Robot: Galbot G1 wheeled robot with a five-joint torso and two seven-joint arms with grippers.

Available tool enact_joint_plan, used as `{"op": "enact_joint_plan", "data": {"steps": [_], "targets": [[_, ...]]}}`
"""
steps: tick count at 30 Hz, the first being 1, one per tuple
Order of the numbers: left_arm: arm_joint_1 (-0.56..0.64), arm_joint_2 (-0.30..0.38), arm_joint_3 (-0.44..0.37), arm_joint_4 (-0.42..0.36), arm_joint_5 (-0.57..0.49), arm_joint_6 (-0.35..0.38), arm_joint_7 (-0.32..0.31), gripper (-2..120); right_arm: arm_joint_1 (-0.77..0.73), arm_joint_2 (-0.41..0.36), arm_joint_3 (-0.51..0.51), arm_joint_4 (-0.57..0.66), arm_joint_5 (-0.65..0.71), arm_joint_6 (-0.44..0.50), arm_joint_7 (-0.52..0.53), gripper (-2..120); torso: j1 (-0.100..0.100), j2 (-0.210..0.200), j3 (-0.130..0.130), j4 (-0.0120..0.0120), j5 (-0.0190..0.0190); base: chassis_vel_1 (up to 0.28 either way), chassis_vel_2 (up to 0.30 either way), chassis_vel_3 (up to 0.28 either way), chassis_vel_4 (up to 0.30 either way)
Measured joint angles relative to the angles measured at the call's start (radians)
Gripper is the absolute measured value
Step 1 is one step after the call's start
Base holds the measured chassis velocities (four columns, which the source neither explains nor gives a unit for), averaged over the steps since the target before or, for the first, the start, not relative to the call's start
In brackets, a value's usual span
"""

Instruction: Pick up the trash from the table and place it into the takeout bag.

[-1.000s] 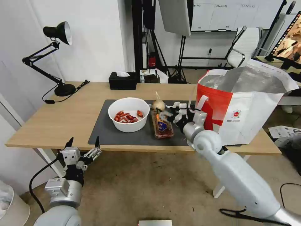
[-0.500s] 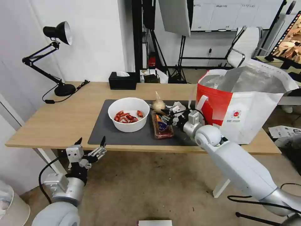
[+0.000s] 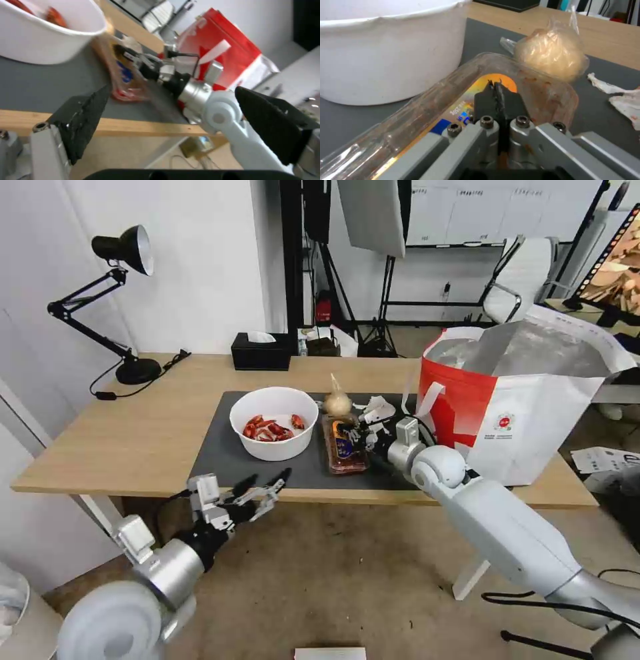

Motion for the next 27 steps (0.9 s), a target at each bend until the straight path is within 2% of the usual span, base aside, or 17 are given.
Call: {"op": "enact_joint_plan", "data": {"steps": [10, 13, 17, 20, 21, 27], "targets": [[-0.187, -0.022, 0.139, 0.117, -0.053, -0.001, 0.004, 100, -0.007, -0.015, 0.003, 0.015, 0.008, -0.001, 0.002, 0, 0.000, 0.000, 0.000, -0.0001, 0.0002, 0.000, 0.000, 0.000, 0.000], [-0.263, -0.040, 0.211, 0.185, -0.053, -0.010, -0.030, 100, -0.007, -0.015, 0.004, 0.016, 0.008, -0.002, 0.003, 0, 0.000, 0.000, 0.000, -0.0001, 0.0001, 0.000, 0.000, 0.000, 0.000], [-0.295, -0.052, 0.243, 0.216, -0.050, -0.015, -0.052, 100, -0.005, -0.015, 0.004, 0.015, 0.008, -0.002, 0.003, 0, 0.000, 0.000, 0.000, -0.0001, 0.0001, 0.000, 0.000, 0.000, 0.000], [-0.340, -0.071, 0.289, 0.242, -0.044, -0.013, -0.127, 100, -0.002, -0.015, 0.006, 0.015, 0.008, -0.002, 0.003, 0, 0.000, 0.000, 0.000, 0.0000, 0.0002, 0.000, 0.000, 0.000, 0.000], [-0.340, -0.071, 0.289, 0.242, -0.044, -0.013, -0.127, 100, -0.002, -0.015, 0.006, 0.015, 0.008, -0.002, 0.003, 0, 0.000, 0.000, 0.000, 0.0000, 0.0002, 0.000, 0.000, 0.000, 0.000], [-0.414, -0.109, 0.353, 0.289, -0.044, -0.013, -0.232, 100, -0.002, -0.016, 0.009, 0.020, 0.006, -0.002, 0.003, 0, 0.000, 0.000, 0.000, 0.0000, 0.0001, 0.000, 0.000, 0.000, 0.000]]}}
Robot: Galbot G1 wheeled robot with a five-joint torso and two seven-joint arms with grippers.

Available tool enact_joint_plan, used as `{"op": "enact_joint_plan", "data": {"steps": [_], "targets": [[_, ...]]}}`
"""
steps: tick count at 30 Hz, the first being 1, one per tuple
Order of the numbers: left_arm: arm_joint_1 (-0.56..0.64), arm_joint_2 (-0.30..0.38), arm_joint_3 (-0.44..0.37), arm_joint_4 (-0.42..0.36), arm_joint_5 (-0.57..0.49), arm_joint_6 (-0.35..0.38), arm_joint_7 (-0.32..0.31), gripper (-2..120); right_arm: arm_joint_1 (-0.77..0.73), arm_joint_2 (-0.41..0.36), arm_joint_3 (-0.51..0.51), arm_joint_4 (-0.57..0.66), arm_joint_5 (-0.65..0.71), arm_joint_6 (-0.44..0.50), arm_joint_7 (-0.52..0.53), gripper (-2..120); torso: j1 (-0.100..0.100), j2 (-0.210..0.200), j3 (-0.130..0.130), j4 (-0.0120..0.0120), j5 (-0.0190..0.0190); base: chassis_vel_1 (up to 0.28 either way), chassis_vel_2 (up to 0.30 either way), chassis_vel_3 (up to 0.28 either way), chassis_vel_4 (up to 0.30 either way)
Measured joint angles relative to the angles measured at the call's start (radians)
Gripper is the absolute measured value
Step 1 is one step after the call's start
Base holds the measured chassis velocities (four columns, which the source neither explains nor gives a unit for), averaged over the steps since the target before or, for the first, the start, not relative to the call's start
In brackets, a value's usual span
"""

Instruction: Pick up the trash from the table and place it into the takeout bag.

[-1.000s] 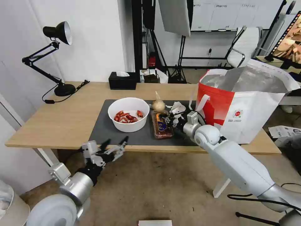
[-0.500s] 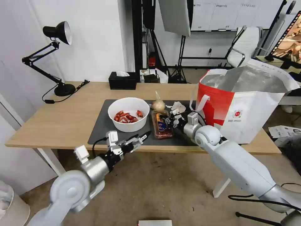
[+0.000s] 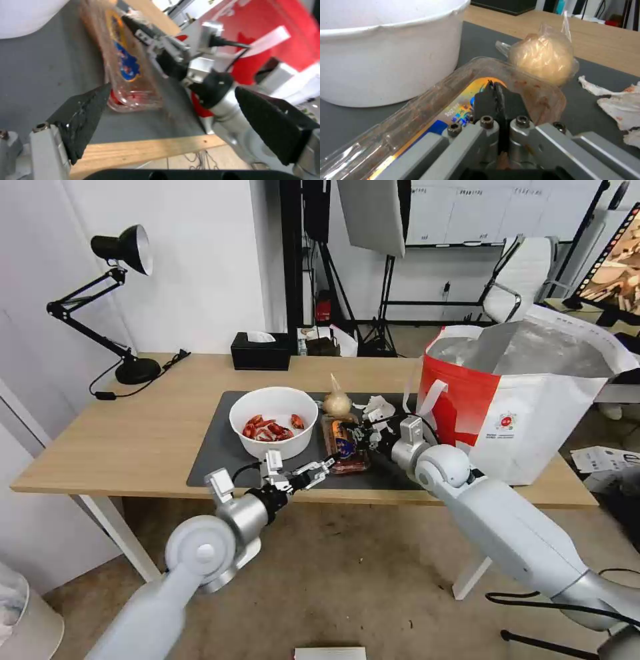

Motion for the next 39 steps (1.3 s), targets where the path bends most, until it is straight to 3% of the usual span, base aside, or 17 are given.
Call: {"op": "enact_joint_plan", "data": {"steps": [4, 21, 39], "targets": [[-0.043, -0.027, 0.043, 0.038, 0.000, -0.005, -0.058, 100, -0.002, -0.005, 0.002, 0.001, -0.002, 0.000, 0.000, 0, 0.000, 0.000, 0.000, 0.0000, 0.0000, 0.000, 0.000, 0.000, 0.000], [-0.154, -0.084, 0.123, 0.161, 0.006, -0.021, -0.151, 100, -0.008, -0.011, 0.007, 0.001, -0.009, 0.001, -0.004, 0, 0.000, 0.000, 0.000, 0.0000, 0.0000, 0.000, 0.000, 0.000, 0.000], [-0.200, -0.112, 0.145, 0.226, -0.035, 0.002, -0.196, 100, -0.002, -0.009, 0.003, 0.005, -0.004, 0.000, -0.003, 0, 0.000, 0.000, 0.000, 0.0000, 0.0000, 0.000, 0.000, 0.000, 0.000]]}}
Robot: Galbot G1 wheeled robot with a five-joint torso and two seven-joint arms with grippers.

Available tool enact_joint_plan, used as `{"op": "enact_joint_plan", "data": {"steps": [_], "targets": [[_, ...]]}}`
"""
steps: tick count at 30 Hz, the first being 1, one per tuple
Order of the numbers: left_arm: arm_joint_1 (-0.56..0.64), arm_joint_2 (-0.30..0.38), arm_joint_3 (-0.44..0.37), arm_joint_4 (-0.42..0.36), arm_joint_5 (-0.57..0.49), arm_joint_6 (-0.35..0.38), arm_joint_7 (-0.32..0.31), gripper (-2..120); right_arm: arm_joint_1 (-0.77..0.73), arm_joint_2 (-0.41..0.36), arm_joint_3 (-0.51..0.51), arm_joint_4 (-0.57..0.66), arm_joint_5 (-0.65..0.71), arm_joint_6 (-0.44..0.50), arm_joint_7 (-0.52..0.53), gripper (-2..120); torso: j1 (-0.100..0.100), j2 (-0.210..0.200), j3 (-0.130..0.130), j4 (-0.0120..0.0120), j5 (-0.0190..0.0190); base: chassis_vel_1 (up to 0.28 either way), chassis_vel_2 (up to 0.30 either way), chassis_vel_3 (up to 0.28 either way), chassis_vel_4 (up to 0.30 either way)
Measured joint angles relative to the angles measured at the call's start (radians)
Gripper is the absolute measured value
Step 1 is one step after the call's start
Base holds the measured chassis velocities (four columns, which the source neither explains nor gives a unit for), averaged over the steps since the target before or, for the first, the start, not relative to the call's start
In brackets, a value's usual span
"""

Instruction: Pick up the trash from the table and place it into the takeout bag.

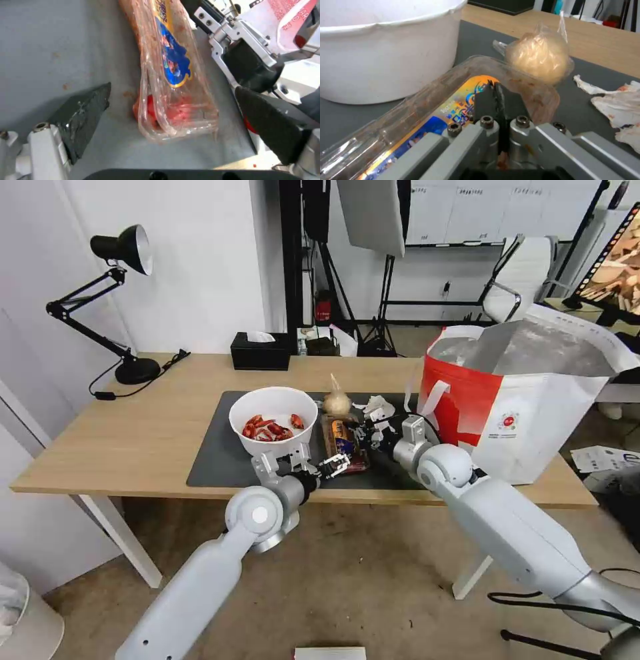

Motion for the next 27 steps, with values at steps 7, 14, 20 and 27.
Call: {"op": "enact_joint_plan", "data": {"steps": [7, 14, 20, 27], "targets": [[-0.012, -0.005, 0.011, 0.009, -0.015, -0.003, -0.019, 85, -0.002, -0.003, 0.000, 0.005, 0.003, -0.001, 0.002, 0, 0.000, 0.000, 0.000, 0.0000, 0.0000, 0.000, 0.000, 0.000, 0.000], [-0.011, -0.005, 0.015, 0.015, -0.016, -0.012, -0.040, 59, -0.003, -0.010, 0.003, 0.013, 0.009, -0.002, 0.004, 0, 0.000, 0.000, 0.000, 0.0000, 0.0000, 0.000, 0.000, 0.000, 0.000], [-0.003, -0.001, 0.014, 0.014, -0.016, -0.018, -0.042, 39, -0.012, -0.011, 0.006, 0.021, 0.009, -0.002, 0.006, 0, 0.000, 0.000, 0.000, 0.0000, 0.0000, 0.000, 0.000, 0.000, 0.000], [-0.006, -0.001, 0.017, 0.013, -0.013, -0.029, -0.042, 15, -0.019, -0.011, 0.007, 0.027, 0.009, -0.003, 0.007, 0, 0.000, 0.000, 0.000, 0.0000, -0.0001, 0.000, 0.000, 0.000, 0.000]]}}
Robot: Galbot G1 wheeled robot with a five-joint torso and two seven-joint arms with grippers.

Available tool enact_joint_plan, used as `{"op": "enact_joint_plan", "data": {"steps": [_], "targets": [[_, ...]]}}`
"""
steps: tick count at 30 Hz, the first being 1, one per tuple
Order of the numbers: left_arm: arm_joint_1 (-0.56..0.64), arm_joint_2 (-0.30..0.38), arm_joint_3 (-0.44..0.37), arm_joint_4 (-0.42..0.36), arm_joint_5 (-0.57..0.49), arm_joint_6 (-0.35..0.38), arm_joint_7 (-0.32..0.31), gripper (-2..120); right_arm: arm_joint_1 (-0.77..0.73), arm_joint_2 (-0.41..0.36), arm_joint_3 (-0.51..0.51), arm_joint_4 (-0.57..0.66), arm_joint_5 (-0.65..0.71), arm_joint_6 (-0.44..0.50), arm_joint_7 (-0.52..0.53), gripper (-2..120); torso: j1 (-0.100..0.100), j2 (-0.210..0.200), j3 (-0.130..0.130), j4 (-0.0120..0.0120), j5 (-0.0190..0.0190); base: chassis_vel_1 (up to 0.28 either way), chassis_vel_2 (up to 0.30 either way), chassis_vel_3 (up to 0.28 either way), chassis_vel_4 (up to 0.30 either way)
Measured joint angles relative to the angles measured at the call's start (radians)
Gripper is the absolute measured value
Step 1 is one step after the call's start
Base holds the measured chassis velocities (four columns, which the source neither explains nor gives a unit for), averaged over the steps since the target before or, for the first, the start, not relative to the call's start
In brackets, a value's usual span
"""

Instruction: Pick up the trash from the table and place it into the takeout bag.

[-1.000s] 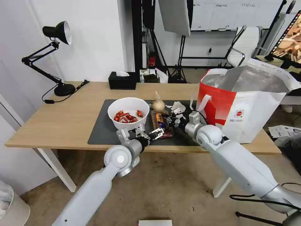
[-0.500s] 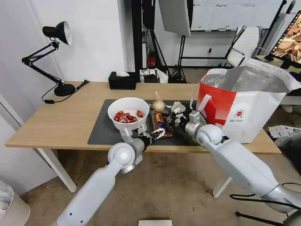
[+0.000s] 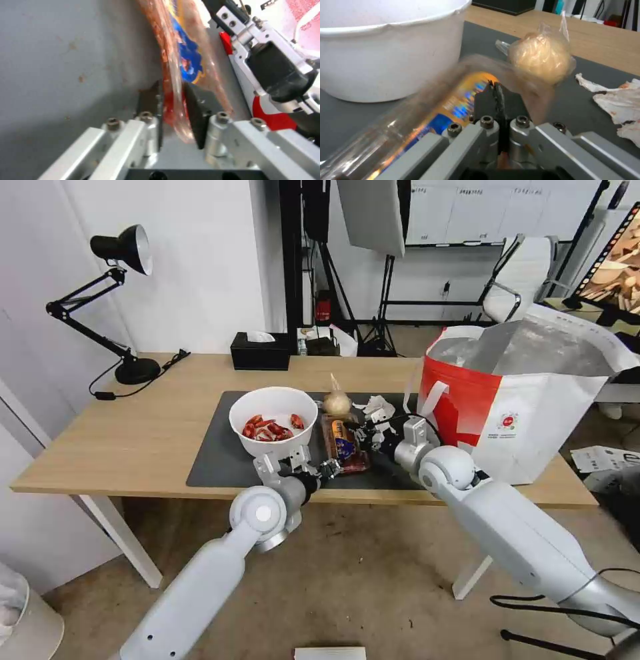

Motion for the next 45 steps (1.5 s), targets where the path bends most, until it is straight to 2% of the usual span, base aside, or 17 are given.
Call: {"op": "enact_joint_plan", "data": {"steps": [5, 13, 17, 20, 23, 24, 25, 27, 29, 30, 32, 33, 36, 37, 39, 41, 45], "targets": [[-0.007, 0.000, 0.004, -0.001, 0.000, -0.003, 0.001, 0, -0.002, 0.000, 0.002, 0.000, -0.001, 0.000, 0.000, 0, 0.000, 0.000, 0.000, 0.0000, 0.0000, 0.000, 0.000, 0.000, 0.000], [-0.006, -0.004, 0.009, -0.005, 0.005, -0.004, 0.004, 0, -0.015, 0.000, 0.016, 0.008, -0.002, -0.001, 0.000, 0, 0.000, 0.000, 0.000, 0.0000, 0.0001, 0.000, 0.000, 0.000, 0.000], [0.000, -0.002, 0.008, -0.030, 0.020, -0.005, 0.009, 0, -0.052, -0.004, 0.058, 0.065, 0.041, 0.010, 0.013, 0, 0.000, 0.000, 0.000, 0.0001, 0.0001, 0.000, 0.000, 0.000, 0.000], [0.017, 0.011, -0.005, -0.089, 0.048, -0.006, 0.033, 0, -0.127, -0.016, 0.132, 0.197, 0.153, 0.041, 0.109, 0, 0.000, 0.000, 0.000, 0.0000, -0.0001, 0.000, 0.000, 0.000, 0.000], [0.025, 0.019, -0.009, -0.111, 0.063, -0.007, 0.043, 0, -0.157, -0.020, 0.159, 0.244, 0.188, 0.061, 0.141, 0, 0.000, 0.000, 0.000, 0.0000, 0.0000, 0.000, 0.000, 0.000, 0.000], [0.048, 0.036, -0.022, -0.153, 0.092, -0.007, 0.064, 0, -0.226, -0.031, 0.211, 0.333, 0.227, 0.115, 0.200, 5, 0.000, 0.000, 0.000, -0.0001, 0.0000, 0.000, 0.000, 0.000, 0.000], [0.048, 0.036, -0.022, -0.153, 0.092, -0.007, 0.064, 0, -0.226, -0.031, 0.211, 0.333, 0.227, 0.115, 0.200, 5, 0.000, 0.000, 0.000, -0.0001, 0.0000, 0.000, 0.000, 0.000, 0.000], [0.079, 0.060, -0.042, -0.195, 0.149, -0.022, 0.087, 0, -0.310, -0.054, 0.279, 0.424, 0.237, 0.185, 0.247, 17, 0.000, 0.000, 0.000, 0.0001, 0.0001, 0.000, 0.000, 0.000, 0.000], [0.102, 0.082, -0.068, -0.221, 0.201, -0.035, 0.114, 0, -0.379, -0.078, 0.338, 0.487, 0.237, 0.224, 0.261, 25, 0.000, 0.000, 0.000, -0.0001, -0.0002, 0.000, 0.000, 0.000, 0.000], [0.102, 0.082, -0.068, -0.221, 0.201, -0.035, 0.114, 0, -0.379, -0.078, 0.338, 0.487, 0.237, 0.224, 0.261, 25, 0.000, 0.000, 0.000, -0.0001, -0.0002, 0.000, 0.000, 0.000, 0.000], [0.126, 0.114, -0.113, -0.251, 0.239, -0.051, 0.142, 0, -0.474, -0.113, 0.402, 0.558, 0.232, 0.258, 0.268, 37, 0.000, 0.000, 0.000, -0.0002, -0.0001, 0.000, 0.000, 0.000, 0.000], [0.126, 0.114, -0.113, -0.251, 0.239, -0.051, 0.142, 0, -0.474, -0.113, 0.402, 0.558, 0.232, 0.258, 0.268, 37, 0.000, 0.000, 0.000, -0.0002, -0.0001, 0.000, 0.000, 0.000, 0.000], [0.165, 0.155, -0.178, -0.310, 0.249, -0.061, 0.156, 0, -0.526, -0.136, 0.421, 0.605, 0.212, 0.265, 0.267, 52, 0.000, 0.000, 0.000, 0.0001, 0.0002, 0.000, 0.000, 0.000, 0.000], [0.165, 0.155, -0.178, -0.310, 0.249, -0.061, 0.156, 0, -0.526, -0.136, 0.421, 0.605, 0.212, 0.265, 0.267, 52, 0.000, 0.000, 0.000, 0.0001, 0.0002, 0.000, 0.000, 0.000, 0.000], [0.196, 0.156, -0.180, -0.335, 0.265, -0.061, 0.156, 0, -0.536, -0.132, 0.416, 0.606, 0.197, 0.265, 0.269, 62, 0.000, 0.000, 0.000, 0.0004, -0.0001, 0.000, 0.000, 0.000, 0.000], [0.208, 0.149, -0.174, -0.338, 0.278, -0.061, 0.158, 0, -0.536, -0.128, 0.413, 0.606, 0.193, 0.264, 0.270, 65, 0.000, 0.000, 0.000, 0.0002, 0.0001, 0.000, 0.000, 0.000, 0.000], [0.232, 0.121, -0.159, -0.338, 0.311, -0.062, 0.166, 0, -0.519, -0.128, 0.397, 0.601, 0.184, 0.254, 0.276, 82, 0.000, 0.000, 0.000, 0.0000, 0.0002, 0.000, 0.000, 0.000, 0.000]]}}
